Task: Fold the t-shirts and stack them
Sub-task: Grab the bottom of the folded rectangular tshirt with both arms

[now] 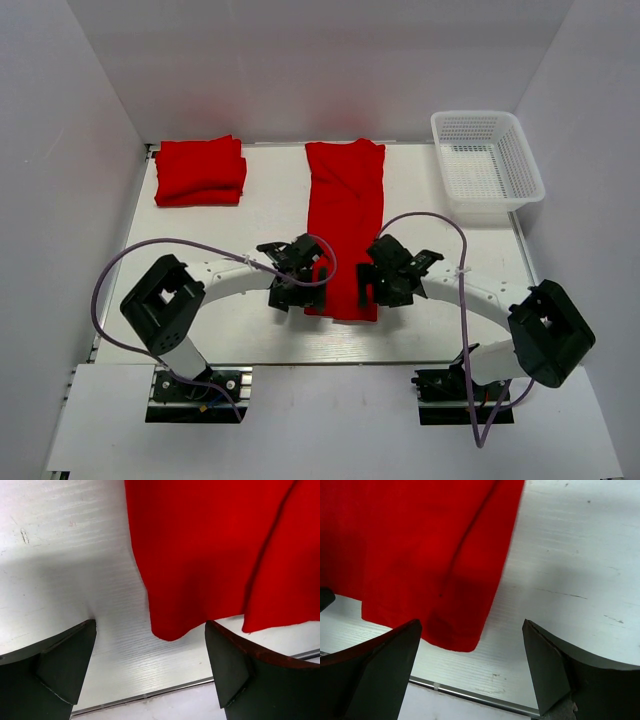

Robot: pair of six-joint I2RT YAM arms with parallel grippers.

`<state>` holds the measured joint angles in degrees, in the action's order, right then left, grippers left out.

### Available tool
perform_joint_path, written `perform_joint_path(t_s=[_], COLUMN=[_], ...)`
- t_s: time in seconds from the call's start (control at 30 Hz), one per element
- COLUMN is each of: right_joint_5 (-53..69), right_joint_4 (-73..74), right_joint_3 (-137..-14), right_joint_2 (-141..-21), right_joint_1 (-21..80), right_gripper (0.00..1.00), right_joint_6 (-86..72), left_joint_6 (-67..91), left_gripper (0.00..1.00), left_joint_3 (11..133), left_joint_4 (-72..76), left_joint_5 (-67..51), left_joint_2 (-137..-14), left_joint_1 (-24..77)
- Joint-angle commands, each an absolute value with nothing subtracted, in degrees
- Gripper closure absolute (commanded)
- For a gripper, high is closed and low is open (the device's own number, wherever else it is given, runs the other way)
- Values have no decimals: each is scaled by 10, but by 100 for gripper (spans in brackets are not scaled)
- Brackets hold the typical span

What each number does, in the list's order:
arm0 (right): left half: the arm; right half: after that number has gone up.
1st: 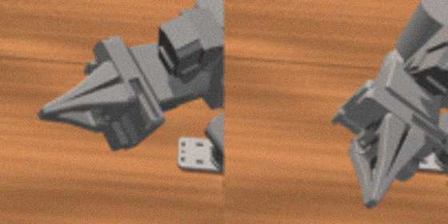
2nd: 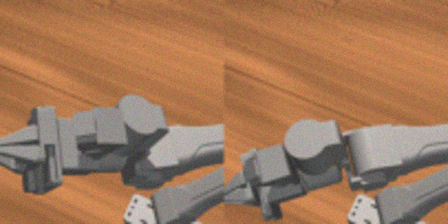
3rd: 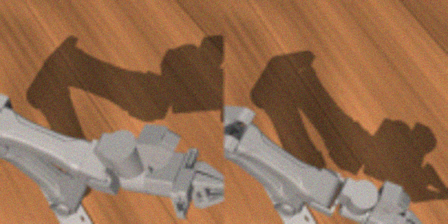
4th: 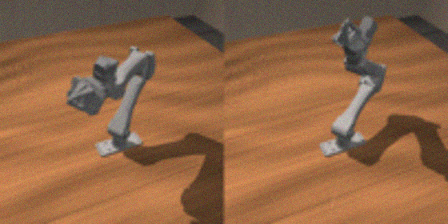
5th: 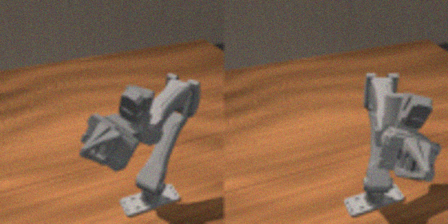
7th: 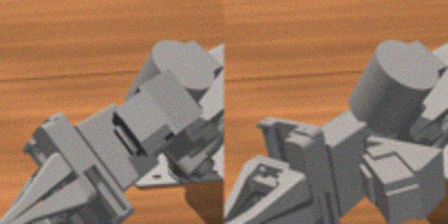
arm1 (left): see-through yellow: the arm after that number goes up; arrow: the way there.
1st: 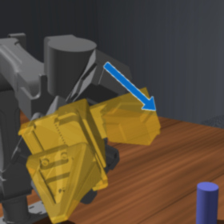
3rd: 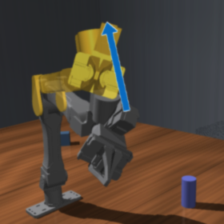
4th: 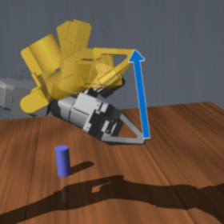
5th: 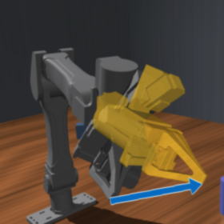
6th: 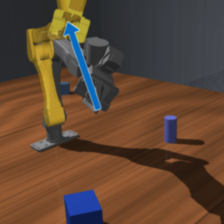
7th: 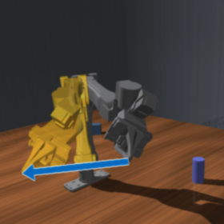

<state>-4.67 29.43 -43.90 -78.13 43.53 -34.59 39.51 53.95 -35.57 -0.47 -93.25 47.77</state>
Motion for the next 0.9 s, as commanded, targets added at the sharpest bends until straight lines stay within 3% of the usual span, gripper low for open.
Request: perform_joint_path(t_s=[0.0,0.1,0.2,0.27,0.33,0.4,0.5,0.73,0.87], right_joint_5=[-43,-45,-54,-62,-68,-72,-93,-89,-76], right_joint_4=[272,270,265,266,264,267,294,306,309], right_joint_3=[-429,-421,-411,-406,-399,-396,-392,-347,-309], right_joint_2=[-792,-795,-797,-799,-804,-808,-797,-727,-713], right_joint_1=[447,458,459,458,457,456,456,453,452], right_gripper=[13,15,22,34,54,72,85,91,90], right_joint_6=[-372,-381,-388,-392,-400,-406,-420,-424,-420], left_joint_6=[414,419,419,425,431,438,454,481,495], left_gripper=[0,8,24,36,41,55,100,100,100], left_joint_3=[550,555,555,549,544,544,550,533,509], left_joint_4=[-342,-347,-341,-332,-332,-332,-348,-361,-367], left_joint_5=[19,25,31,25,25,30,36,43,50], left_joint_2=[-958,-971,-983,-989,-994,-1005,-1012,-1003,-970], left_joint_1=[483,497,511,516,516,516,516,516,516])
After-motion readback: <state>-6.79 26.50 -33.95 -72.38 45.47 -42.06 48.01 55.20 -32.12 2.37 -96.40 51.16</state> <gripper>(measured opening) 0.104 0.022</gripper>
